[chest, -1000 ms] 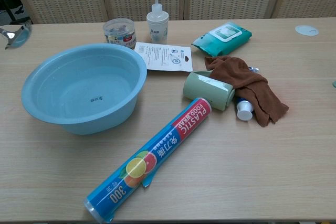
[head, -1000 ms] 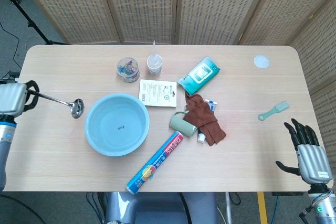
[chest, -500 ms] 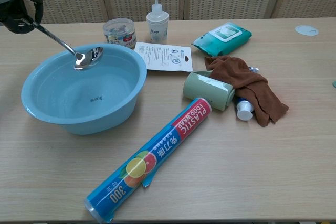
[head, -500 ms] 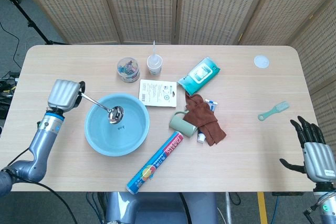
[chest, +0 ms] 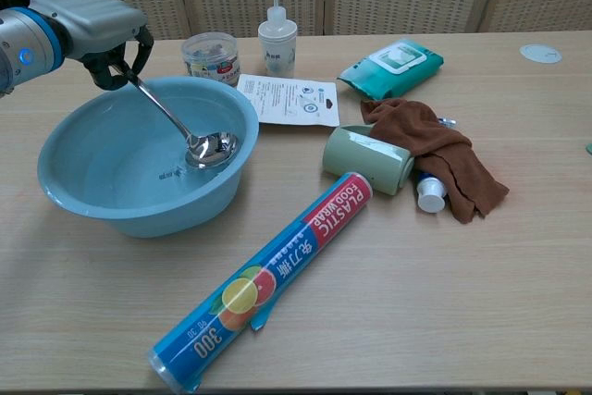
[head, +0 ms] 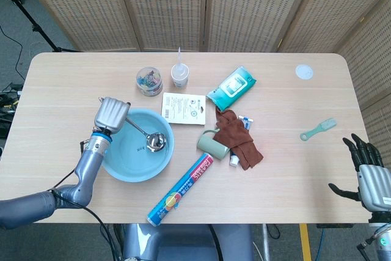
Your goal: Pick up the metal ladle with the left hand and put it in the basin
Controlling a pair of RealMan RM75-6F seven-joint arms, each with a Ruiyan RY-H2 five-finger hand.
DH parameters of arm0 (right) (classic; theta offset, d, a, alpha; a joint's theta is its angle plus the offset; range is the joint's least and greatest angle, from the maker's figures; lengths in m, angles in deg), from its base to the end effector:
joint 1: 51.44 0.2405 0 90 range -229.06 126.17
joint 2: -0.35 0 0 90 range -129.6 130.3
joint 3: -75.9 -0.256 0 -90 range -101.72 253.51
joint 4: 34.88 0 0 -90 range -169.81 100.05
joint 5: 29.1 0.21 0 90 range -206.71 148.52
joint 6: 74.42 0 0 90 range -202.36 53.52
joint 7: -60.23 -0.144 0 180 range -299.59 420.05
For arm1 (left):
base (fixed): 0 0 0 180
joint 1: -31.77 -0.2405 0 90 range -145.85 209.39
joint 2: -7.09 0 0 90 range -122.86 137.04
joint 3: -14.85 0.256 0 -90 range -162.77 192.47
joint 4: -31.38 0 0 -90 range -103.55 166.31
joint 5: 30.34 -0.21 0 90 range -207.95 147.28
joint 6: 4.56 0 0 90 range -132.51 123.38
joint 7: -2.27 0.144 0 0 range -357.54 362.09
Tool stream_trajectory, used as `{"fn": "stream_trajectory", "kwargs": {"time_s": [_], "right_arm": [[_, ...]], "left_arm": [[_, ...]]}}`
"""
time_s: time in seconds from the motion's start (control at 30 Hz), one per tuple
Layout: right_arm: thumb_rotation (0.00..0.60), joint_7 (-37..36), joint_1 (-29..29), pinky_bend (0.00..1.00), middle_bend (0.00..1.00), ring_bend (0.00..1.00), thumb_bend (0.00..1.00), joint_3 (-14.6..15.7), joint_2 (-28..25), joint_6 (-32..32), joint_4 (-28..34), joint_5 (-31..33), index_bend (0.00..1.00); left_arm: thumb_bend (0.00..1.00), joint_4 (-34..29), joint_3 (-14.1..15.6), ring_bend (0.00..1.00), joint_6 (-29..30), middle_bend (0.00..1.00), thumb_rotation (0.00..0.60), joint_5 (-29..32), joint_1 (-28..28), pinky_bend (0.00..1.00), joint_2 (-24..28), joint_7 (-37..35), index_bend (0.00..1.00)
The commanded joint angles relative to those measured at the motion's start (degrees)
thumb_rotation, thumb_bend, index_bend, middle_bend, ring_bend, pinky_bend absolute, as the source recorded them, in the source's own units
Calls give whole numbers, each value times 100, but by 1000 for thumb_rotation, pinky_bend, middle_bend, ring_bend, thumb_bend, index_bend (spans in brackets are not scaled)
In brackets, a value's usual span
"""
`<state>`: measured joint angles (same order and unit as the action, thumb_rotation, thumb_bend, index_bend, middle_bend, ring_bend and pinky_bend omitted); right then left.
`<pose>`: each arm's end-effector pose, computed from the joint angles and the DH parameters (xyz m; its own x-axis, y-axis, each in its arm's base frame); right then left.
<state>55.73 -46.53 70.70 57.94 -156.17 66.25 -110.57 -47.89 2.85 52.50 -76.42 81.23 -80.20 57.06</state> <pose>-0.2972 -0.1874 0.1820 0.2729 -0.0200 0.9618 -0.9604 0.0522 0.2736 -0.1550 0.3979 0.0156 0.8374 0.0837 0.5401 0.5420 -0.2548 -0.8008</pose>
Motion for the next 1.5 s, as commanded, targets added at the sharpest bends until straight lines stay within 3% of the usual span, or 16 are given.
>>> {"fn": "stream_trajectory", "kwargs": {"time_s": [0.03,0.4,0.77,0.93,1.13,1.5], "right_arm": [[600,-33,4,0,0,0,0,-4,-13,15,-2,4,0],[600,-60,22,0,0,0,0,-11,-14,69,-35,47,0],[600,-66,25,0,0,0,0,-11,-10,77,-39,51,0],[600,-73,14,0,0,0,0,-17,-18,49,-30,44,0],[600,-61,6,0,0,0,0,-5,-24,37,-13,20,0],[600,35,7,0,0,0,0,30,15,6,49,-78,0]], "left_arm": [[396,-3,137,803,141,932,600,256,225,838,-185,550,867],[389,348,296,803,200,932,600,1026,567,838,-639,1292,868],[389,325,359,803,287,932,600,897,567,838,-522,1009,868],[389,145,364,804,322,932,600,628,512,838,-329,684,868],[380,-34,372,803,283,932,600,-299,258,838,64,-533,869],[365,-931,434,803,453,932,600,-659,-28,838,975,-922,869]]}}
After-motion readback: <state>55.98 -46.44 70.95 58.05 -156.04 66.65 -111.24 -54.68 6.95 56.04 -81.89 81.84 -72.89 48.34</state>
